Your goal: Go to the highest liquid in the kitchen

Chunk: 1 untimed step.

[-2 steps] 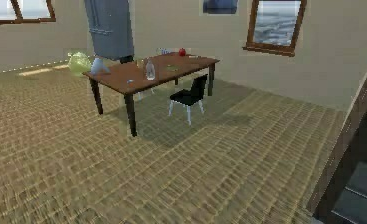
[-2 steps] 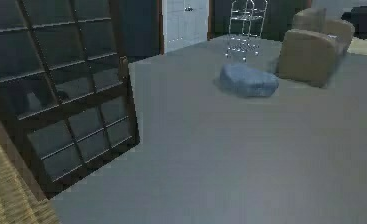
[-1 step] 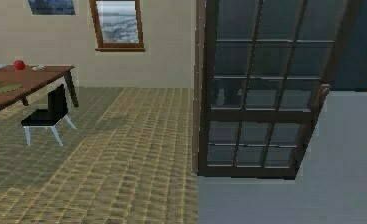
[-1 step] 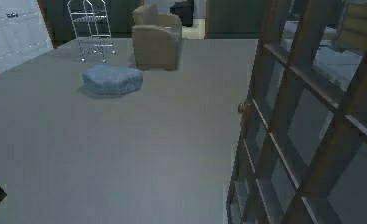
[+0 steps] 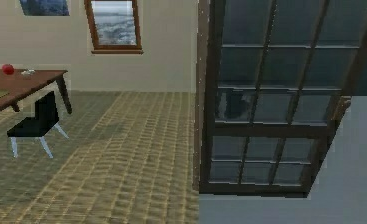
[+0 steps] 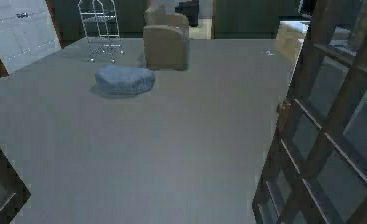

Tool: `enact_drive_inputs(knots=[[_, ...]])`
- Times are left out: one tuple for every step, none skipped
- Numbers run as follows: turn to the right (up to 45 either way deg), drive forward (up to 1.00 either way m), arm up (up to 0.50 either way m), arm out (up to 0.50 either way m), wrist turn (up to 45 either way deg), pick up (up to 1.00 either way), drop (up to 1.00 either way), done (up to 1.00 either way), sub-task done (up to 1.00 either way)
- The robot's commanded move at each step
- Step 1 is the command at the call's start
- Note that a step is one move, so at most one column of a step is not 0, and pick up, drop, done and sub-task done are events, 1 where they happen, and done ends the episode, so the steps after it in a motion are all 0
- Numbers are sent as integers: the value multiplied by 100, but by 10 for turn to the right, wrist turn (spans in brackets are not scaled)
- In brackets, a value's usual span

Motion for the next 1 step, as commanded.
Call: enact_drive_inputs(knots=[[-450,0,0,0,0,0,0,0,0]])
